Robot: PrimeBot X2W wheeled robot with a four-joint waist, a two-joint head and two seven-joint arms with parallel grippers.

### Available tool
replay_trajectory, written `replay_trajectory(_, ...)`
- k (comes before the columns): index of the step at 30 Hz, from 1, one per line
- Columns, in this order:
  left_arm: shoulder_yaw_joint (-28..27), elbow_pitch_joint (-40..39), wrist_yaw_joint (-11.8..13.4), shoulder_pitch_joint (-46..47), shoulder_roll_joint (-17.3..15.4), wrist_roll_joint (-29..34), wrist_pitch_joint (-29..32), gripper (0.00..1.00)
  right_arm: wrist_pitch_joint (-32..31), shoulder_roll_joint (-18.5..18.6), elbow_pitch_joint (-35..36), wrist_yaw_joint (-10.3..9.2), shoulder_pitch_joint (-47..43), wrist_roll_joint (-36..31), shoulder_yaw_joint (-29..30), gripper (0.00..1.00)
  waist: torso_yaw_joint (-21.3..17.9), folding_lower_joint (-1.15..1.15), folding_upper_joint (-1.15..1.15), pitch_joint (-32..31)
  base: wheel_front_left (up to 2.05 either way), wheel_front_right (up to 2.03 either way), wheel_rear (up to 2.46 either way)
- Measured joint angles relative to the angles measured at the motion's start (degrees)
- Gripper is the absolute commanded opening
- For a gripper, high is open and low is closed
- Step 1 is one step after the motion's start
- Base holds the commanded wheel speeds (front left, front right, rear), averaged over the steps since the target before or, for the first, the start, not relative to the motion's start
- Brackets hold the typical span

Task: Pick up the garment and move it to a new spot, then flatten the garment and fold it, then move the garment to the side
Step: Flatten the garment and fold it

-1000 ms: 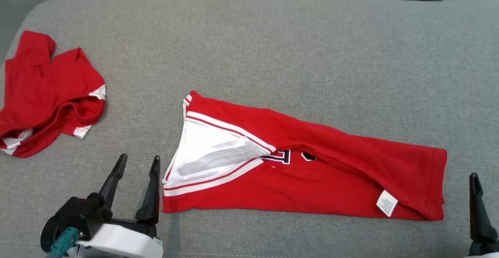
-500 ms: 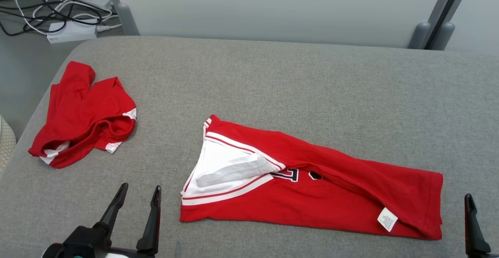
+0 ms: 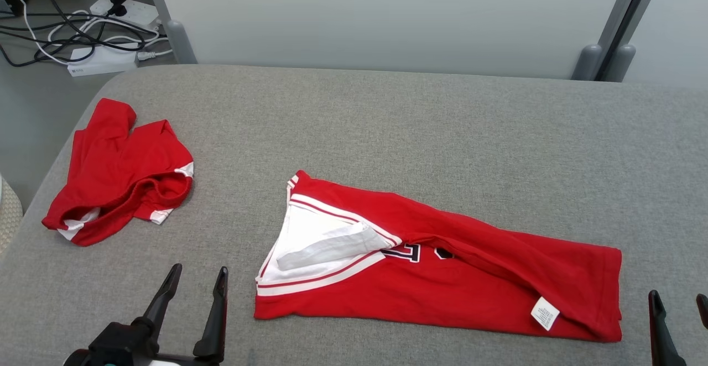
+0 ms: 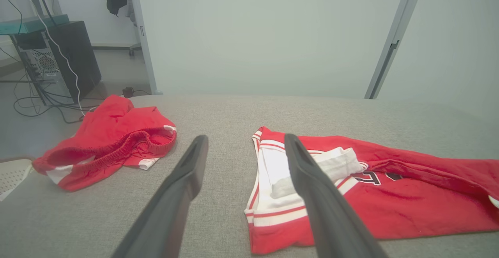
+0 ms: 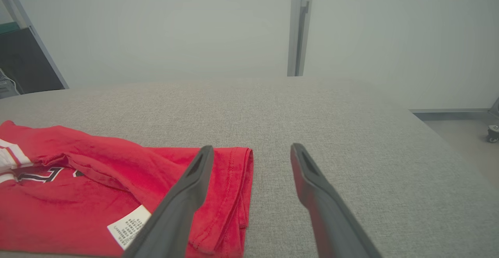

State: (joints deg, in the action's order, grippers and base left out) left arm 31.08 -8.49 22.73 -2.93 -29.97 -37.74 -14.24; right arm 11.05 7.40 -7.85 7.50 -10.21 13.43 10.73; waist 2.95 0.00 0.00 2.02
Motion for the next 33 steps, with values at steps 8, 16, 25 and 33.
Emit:
replay_trajectory(8,-0.1,0.3,-0.3,0.0,0.3,0.0,0.0,1.00,-0.5,0.1,-0.5,0.00,0.3,0.2,0.0,1.00,0.6,0.00,0.00,0.2,0.00,0.00,0.00)
replay_trajectory(16,-0.6,0.2,-0.8,0.0,0.9,0.0,-0.1,1.00,-3.0,2.1,-6.0,0.00,4.2,2.6,-0.2,1.00,1.7,0.00,0.00,1.9,0.00,0.00,0.00)
replay_trajectory(25,-1.2,0.7,-2.6,2.3,2.6,1.0,-0.2,1.00,-5.2,4.1,-15.8,0.00,9.6,6.3,-2.5,1.00,4.3,0.00,0.00,5.0,0.00,0.00,0.00)
replay_trajectory(33,-2.5,1.8,-4.1,2.5,4.1,2.4,-0.2,1.00,-5.2,4.4,-21.7,0.00,11.1,9.5,-3.9,1.00,5.5,0.00,0.00,6.6,0.00,0.00,0.00)
